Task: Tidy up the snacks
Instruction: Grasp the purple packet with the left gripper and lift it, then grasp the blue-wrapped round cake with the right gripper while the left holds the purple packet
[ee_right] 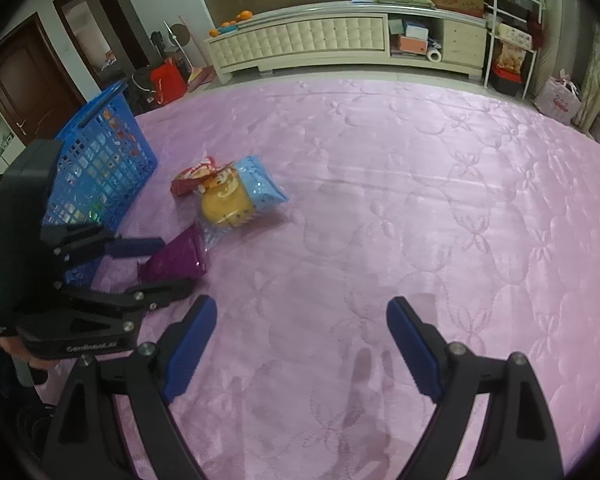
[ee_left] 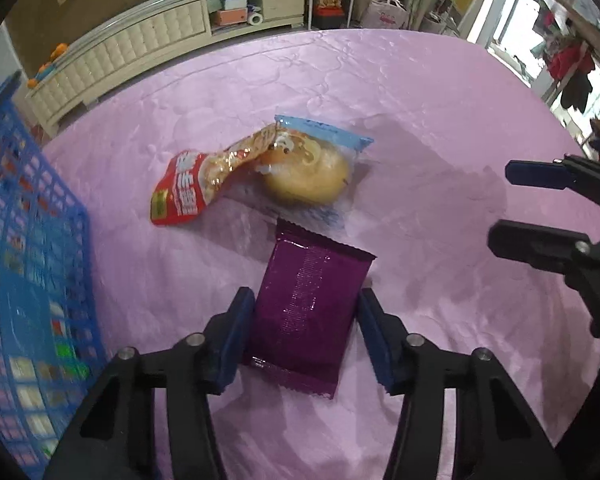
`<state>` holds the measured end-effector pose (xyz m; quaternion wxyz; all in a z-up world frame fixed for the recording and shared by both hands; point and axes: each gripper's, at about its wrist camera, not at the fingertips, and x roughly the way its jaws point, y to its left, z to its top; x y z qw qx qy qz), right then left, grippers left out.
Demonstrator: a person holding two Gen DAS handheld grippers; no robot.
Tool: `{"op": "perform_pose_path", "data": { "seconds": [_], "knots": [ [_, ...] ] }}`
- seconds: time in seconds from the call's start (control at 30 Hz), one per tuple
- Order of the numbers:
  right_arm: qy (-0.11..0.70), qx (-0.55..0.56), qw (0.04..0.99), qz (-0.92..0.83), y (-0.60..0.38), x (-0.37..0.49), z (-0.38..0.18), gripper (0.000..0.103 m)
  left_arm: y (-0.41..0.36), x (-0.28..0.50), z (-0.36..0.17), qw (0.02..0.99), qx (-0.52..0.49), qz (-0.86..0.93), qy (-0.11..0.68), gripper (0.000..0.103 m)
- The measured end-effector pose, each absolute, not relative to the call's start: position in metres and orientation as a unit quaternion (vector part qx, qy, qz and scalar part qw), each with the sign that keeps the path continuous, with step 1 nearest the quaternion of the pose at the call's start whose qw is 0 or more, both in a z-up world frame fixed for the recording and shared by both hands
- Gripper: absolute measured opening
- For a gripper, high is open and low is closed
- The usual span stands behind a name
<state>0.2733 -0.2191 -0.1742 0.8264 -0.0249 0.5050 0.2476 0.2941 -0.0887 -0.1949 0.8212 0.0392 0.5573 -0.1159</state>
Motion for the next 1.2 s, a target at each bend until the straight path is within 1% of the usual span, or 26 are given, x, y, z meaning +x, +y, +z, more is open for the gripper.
{"op": "perform_pose_path", "data": {
  "seconds": [0.17,0.3,0.43,0.63,0.87,1.13,1.2],
  "knots": [
    [0.501,-0.045,0.827,0.254,-0.216,0.272,-0.174,0.09,-0.088,0.273,-0.195,0.835,0.022,-0.088,0.543,0.049],
    [0.487,-0.056,0.824,0.284,-0.212,0.273,-0.163,0.09,-0.085,0.269,-0.179,0.855,0.026,-0.066,0.514,0.049],
    [0.47,-0.106,0.822,0.303,-0.201,0.281,-0.157,0.09,-0.077,0.27,-0.161,0.875,0.016,-0.03,0.484,0.049],
    [0.464,-0.153,0.799,0.351,-0.178,0.304,-0.163,0.09,-0.071,0.281,-0.155,0.889,0.021,0.009,0.457,0.049],
    [0.451,-0.206,0.775,0.392,-0.142,0.315,-0.182,0.09,-0.066,0.282,-0.159,0.886,0.016,0.031,0.462,0.049],
    [0.439,-0.225,0.767,0.41,-0.118,0.329,-0.204,0.089,-0.065,0.296,-0.173,0.88,0.024,0.051,0.472,0.05],
    [0.434,-0.231,0.76,0.425,-0.113,0.331,-0.209,0.083,-0.065,0.3,-0.177,0.877,0.017,0.052,0.477,0.05]
  ]
}}
